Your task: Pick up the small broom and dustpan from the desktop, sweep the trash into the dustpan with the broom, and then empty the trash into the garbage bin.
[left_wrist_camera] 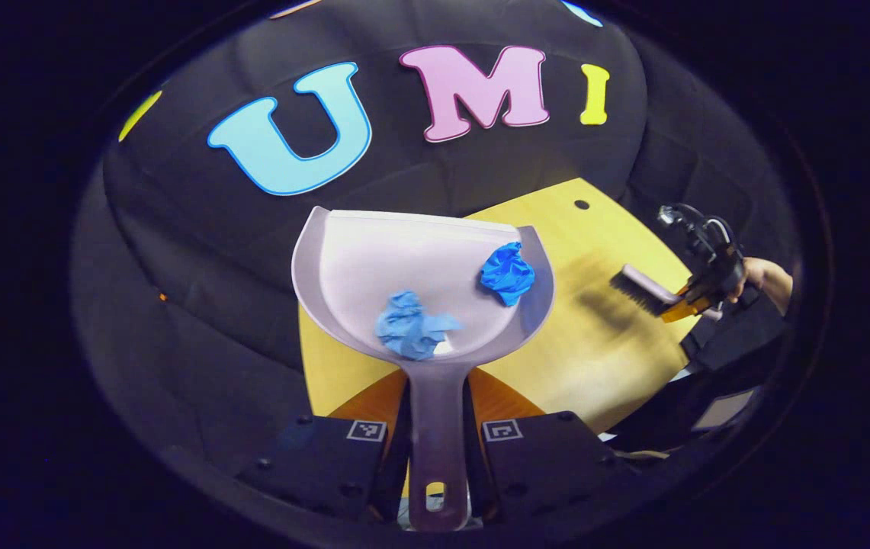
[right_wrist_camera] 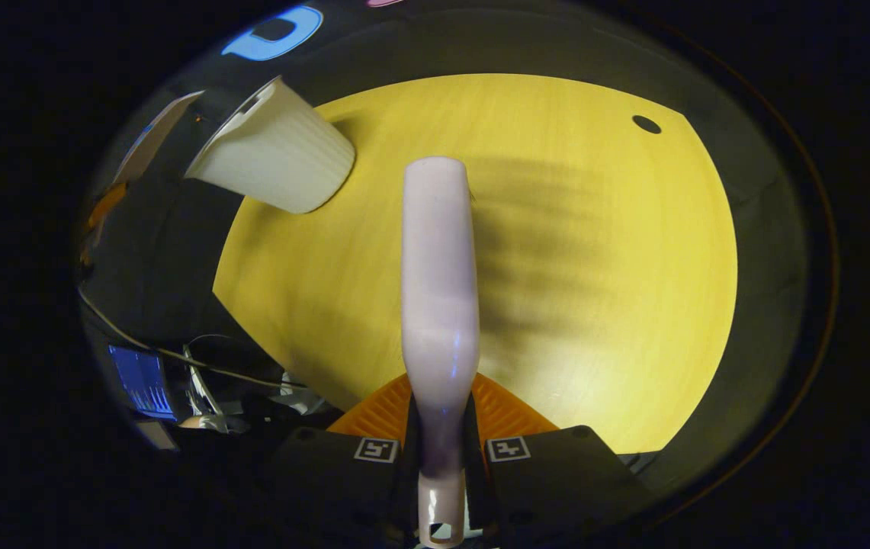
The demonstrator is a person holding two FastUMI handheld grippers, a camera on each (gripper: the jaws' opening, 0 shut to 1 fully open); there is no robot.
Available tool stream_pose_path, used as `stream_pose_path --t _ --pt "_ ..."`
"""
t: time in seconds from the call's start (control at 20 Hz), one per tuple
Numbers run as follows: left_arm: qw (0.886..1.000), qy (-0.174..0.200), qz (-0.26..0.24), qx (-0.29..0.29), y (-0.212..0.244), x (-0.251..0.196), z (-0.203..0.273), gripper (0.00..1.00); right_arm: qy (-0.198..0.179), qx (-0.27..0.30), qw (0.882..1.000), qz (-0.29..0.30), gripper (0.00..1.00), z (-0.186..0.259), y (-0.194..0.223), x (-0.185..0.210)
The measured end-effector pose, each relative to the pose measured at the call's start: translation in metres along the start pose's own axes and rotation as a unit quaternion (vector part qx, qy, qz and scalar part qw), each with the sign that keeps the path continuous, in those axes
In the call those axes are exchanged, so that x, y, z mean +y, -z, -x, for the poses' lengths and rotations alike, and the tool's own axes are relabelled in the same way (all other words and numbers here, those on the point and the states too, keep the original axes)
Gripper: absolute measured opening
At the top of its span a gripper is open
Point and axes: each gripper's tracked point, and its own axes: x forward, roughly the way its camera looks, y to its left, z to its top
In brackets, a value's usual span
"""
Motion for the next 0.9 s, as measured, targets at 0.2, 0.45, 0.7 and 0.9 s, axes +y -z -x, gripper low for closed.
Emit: stream_pose_path --t 0.2,0.45,0.7,0.9 --pt "0.993 -0.039 -0.070 0.087 -0.002 0.040 -0.018 0.30 -0.040 0.004 0.999 -0.004 0.28 0.003 -0.002 -0.011" --pt "0.956 -0.106 -0.229 0.148 -0.037 0.067 0.001 0.30 -0.051 0.014 0.999 -0.006 0.28 -0.007 -0.010 -0.018" --pt "0.916 -0.162 -0.330 0.162 -0.039 0.069 0.002 0.30 -0.036 -0.001 0.999 -0.026 0.28 -0.004 -0.003 -0.023" --pt "0.940 -0.152 -0.280 0.122 -0.037 0.054 0.002 0.30 -0.027 -0.007 0.999 -0.035 0.28 -0.006 -0.008 -0.029"
